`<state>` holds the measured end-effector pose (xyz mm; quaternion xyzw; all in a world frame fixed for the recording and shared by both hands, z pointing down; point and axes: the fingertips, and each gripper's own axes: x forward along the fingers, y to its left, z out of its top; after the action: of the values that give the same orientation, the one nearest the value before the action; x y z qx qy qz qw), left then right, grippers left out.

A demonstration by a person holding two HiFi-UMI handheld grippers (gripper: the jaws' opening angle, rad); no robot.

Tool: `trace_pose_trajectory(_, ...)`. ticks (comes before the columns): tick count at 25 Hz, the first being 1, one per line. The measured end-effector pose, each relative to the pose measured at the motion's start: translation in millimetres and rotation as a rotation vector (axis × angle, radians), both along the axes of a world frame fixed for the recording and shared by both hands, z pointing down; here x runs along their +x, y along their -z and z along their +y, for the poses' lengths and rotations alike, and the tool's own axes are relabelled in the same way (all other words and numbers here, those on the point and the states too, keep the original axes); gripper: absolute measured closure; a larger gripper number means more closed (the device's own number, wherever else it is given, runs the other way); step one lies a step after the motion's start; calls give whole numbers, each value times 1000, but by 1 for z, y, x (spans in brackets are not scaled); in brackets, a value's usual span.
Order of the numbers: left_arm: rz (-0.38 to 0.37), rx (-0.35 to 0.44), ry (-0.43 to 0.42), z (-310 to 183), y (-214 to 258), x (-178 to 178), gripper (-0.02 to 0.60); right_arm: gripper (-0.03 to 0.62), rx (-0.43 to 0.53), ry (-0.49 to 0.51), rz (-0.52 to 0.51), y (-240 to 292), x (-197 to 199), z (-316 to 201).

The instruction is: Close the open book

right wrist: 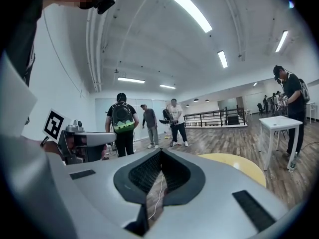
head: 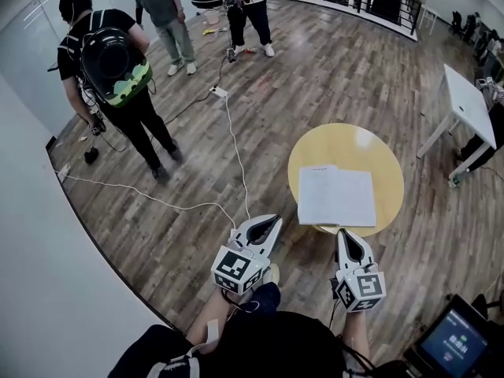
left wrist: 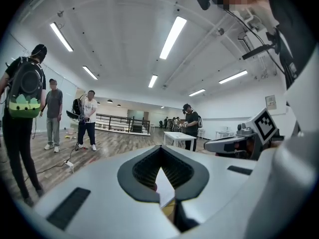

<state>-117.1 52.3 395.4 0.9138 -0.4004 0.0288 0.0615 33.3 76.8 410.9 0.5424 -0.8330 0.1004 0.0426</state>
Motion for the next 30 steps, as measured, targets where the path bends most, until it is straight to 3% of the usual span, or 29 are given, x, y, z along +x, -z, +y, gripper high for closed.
trace_pose_trajectory(5,8,-36,-33,-55,-13,-8,583,591,-15,-37,15,-3,-6,-55)
trace_pose_trajectory(13,10,-78,-82,-94,-26,1,583,591,-40,-78,17,-7,-2,-92)
trace_pose_trajectory(30,-6,-130,-21,-127,-45,13,583,591,-72,-22,8,-20,11,-133)
